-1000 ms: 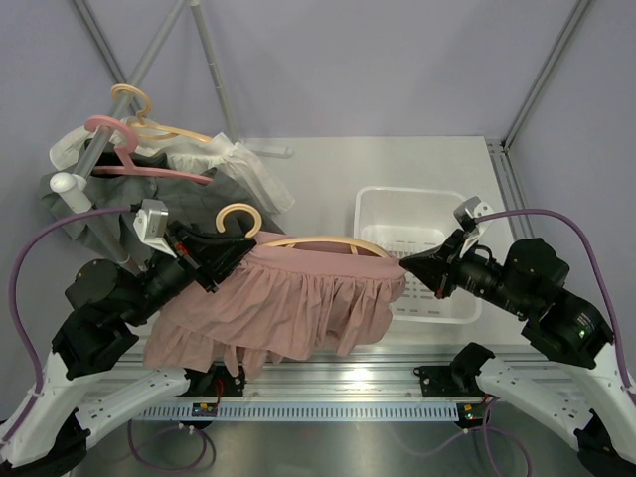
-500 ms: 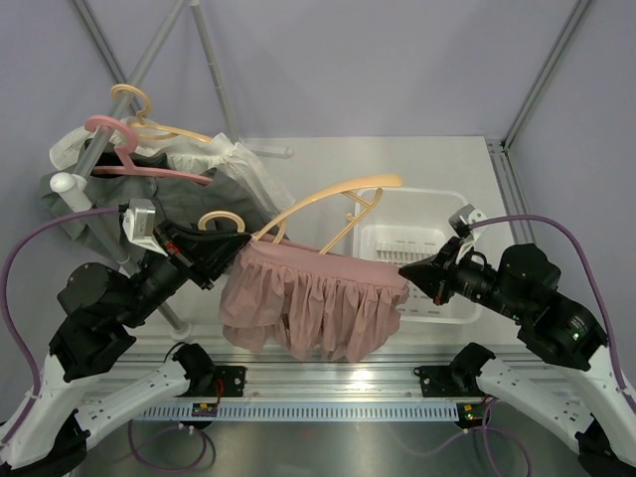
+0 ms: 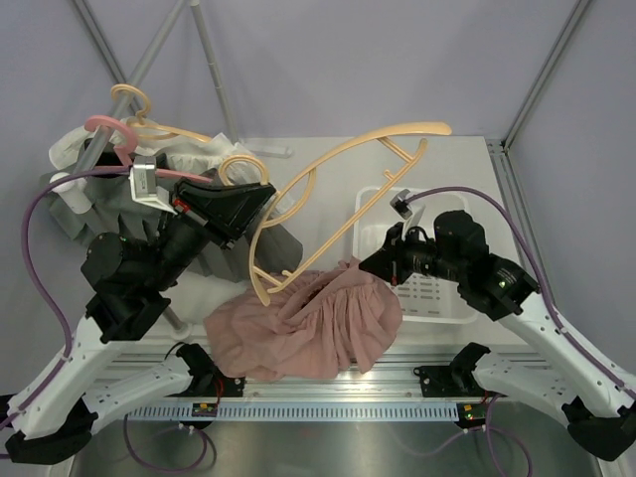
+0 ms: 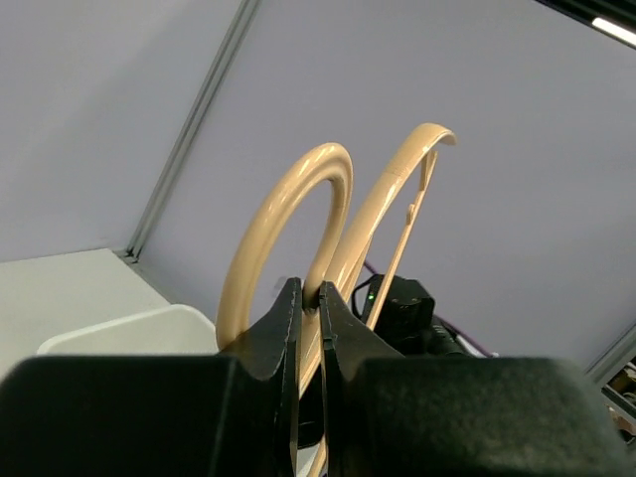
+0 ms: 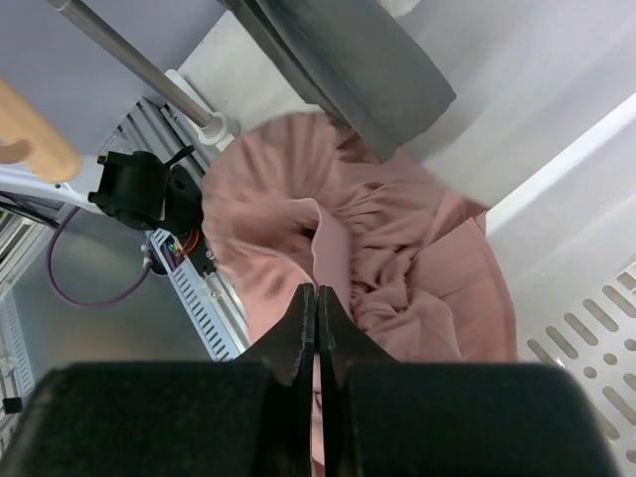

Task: Remove the skirt from the hanger

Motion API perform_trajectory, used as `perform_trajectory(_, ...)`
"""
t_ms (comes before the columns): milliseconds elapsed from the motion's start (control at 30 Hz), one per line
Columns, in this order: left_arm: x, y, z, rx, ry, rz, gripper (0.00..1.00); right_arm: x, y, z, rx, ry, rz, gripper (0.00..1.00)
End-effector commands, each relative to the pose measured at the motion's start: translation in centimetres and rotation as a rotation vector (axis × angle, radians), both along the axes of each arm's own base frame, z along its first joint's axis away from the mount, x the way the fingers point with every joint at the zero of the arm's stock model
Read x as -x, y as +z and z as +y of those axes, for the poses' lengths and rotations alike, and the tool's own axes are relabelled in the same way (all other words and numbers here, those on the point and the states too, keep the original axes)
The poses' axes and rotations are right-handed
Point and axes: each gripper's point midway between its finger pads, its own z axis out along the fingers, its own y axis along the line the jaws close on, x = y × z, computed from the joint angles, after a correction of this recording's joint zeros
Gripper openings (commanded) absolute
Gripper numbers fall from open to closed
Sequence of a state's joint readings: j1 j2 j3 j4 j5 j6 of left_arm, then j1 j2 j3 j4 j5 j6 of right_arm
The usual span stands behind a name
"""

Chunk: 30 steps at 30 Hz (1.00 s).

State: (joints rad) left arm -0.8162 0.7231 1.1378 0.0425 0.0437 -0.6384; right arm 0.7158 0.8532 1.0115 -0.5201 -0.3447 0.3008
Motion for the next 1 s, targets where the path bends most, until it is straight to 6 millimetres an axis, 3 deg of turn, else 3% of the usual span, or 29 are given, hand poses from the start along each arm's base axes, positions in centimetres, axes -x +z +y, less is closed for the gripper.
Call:
perform_trajectory(0, 3.0, 6.8, 1.8, 0.166, -0.059, -0.149, 0.0, -1.5, 4.2, 0.7, -0.078, -0.02, -0.088, 0.0)
perform_trajectory(100, 4.1, 7.7, 2.9, 0.151, -0.055, -0.172, 0.0, -3.2, 6.5, 0.5, -0.047, -0.075, -0.137, 0.0)
perform_trajectory(133, 4.9, 7.9, 3.7, 0.15, -0.052, -0.183, 0.0, -3.8, 8.8, -0.2, -0.041, -0.113, -0.188, 0.0)
perform_trajectory(200, 5.6, 7.9, 4.4, 0.141, -0.047, -0.188, 0.0, -5.0, 10.7, -0.6, -0.019, -0.161, -0.226, 0.0)
perform_trajectory(233, 5.7, 7.4, 4.6, 0.122, -0.043, -0.178, 0.0, -5.4, 13.8, -1.7, -0.031, -0.209, -0.287, 0.0)
perform_trajectory(267, 6.5, 7.6, 5.5, 0.131, -0.037, -0.189, 0.0, -5.7, 15.1, -2.1, -0.036, -0.232, -0.312, 0.0)
perform_trajectory(300, 6.7, 7.5, 5.9, 0.131, -0.032, -0.189, 0.0, -6.1, 18.1, -3.0, -0.065, -0.269, -0.36, 0.0)
perform_trajectory(367, 7.1, 6.7, 6.4, 0.116, -0.025, -0.182, 0.0, -6.8, 20.0, -4.6, -0.045, -0.342, -0.406, 0.0)
perform_trajectory(400, 7.7, 6.5, 7.3, 0.119, -0.018, -0.183, 0.0, -6.9, 22.6, -5.6, -0.069, -0.379, -0.451, 0.0)
perform_trajectory(467, 8.0, 6.1, 7.8, 0.112, -0.007, -0.182, 0.0, -7.7, 23.8, -6.8, -0.037, -0.432, -0.478, 0.0)
perform_trajectory(500, 8.0, 5.5, 8.0, 0.098, 0.002, -0.174, 0.0, -7.3, 25.8, -8.1, -0.047, -0.46, -0.519, 0.0)
perform_trajectory(600, 7.8, 4.7, 8.0, 0.077, 0.009, -0.16, 0.0, -7.0, 28.0, -9.0, -0.042, -0.469, -0.57, 0.0)
perform_trajectory(700, 7.4, 3.7, 7.4, 0.057, 0.004, -0.146, 0.0, -7.2, 28.7, -9.4, -0.025, -0.473, -0.593, 0.0)
perform_trajectory(967, 5.9, 1.3, 5.2, 0.001, -0.022, -0.1, 0.0, -8.0, 28.1, -10.0, -0.003, -0.481, -0.59, 0.0)
